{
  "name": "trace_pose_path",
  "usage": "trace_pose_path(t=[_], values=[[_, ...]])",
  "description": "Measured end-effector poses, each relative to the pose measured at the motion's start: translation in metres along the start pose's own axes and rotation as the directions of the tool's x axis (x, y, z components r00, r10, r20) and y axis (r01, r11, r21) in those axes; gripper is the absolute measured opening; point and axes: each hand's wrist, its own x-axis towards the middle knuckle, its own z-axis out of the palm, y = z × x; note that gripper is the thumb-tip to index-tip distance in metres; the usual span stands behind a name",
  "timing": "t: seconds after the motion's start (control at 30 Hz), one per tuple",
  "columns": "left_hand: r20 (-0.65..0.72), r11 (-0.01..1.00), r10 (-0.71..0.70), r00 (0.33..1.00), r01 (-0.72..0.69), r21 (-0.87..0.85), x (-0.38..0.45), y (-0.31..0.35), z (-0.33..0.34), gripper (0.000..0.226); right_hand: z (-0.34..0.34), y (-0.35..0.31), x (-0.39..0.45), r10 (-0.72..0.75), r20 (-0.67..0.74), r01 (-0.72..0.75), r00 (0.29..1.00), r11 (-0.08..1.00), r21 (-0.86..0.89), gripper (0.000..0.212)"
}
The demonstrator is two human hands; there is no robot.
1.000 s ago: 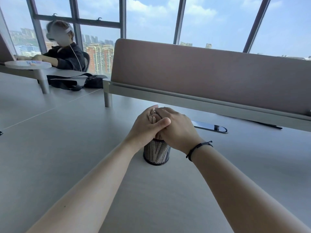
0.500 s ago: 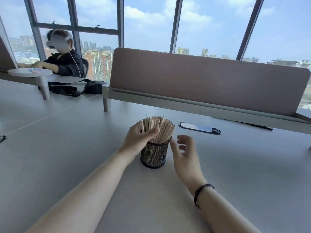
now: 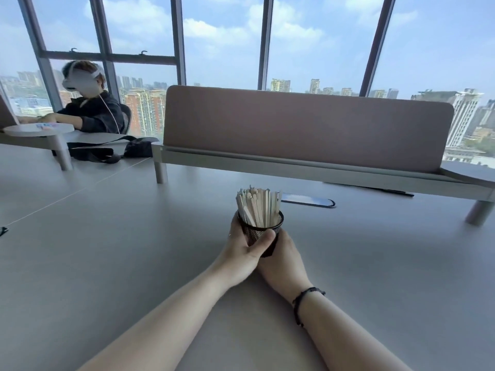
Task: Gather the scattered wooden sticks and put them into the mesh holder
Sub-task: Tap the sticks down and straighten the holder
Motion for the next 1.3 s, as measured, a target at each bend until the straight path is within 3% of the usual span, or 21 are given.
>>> trace_pose_path(t=[0.07,0.23,0.33,0.43,0.6,0.67,0.8,1.07,1.3], values=[[0.042,0.998,-0.042,0.998,0.04,0.048,-0.008,0.0,0.01,0.095,-0.009,0.008,0.005,0.018,-0.007,-0.018,1.0,1.0,-0.019,0.042],[0.039,0.986,-0.034,0.999,0.027,0.164,-0.017,-0.004,0.012,0.081,-0.028,0.017,0.005,0.034,-0.099,-0.014,0.994,0.981,0.192,0.082],[-0.021,0.988,-0.039,0.999,0.042,0.151,-0.013,-0.003,-0.002,0.068,-0.043,0.03,0.008,0.039,0.107,-0.082,0.994,0.898,0.432,0.089],[0.001,0.983,-0.065,0.998,0.064,0.171,-0.01,-0.005,-0.009,0.061,-0.055,0.04,0.007,-0.025,0.215,-0.09,0.976,0.857,0.508,0.081],[0.082,0.991,-0.051,0.995,0.04,0.127,-0.011,-0.008,0.003,0.085,-0.049,0.042,0.0,-0.046,0.103,0.003,0.994,0.923,0.385,0.061],[0.061,0.993,-0.048,0.997,0.042,0.109,-0.009,-0.01,0.009,0.085,-0.048,0.043,0.0,-0.046,0.042,0.028,0.998,0.934,0.357,0.058],[-0.012,0.99,-0.043,0.999,0.044,0.135,0.0,-0.017,0.02,0.085,-0.051,0.043,0.006,-0.01,-0.009,0.013,1.0,0.873,0.487,0.069],[-0.122,0.971,-0.021,0.992,0.049,0.232,0.054,-0.026,0.045,0.068,-0.047,0.055,0.059,0.068,-0.074,-0.032,0.995,0.91,0.414,0.065],[-0.153,0.963,-0.02,0.988,0.059,0.262,0.121,-0.038,0.061,0.069,-0.047,0.072,0.124,0.039,-0.07,-0.007,0.997,0.918,0.398,0.037]])
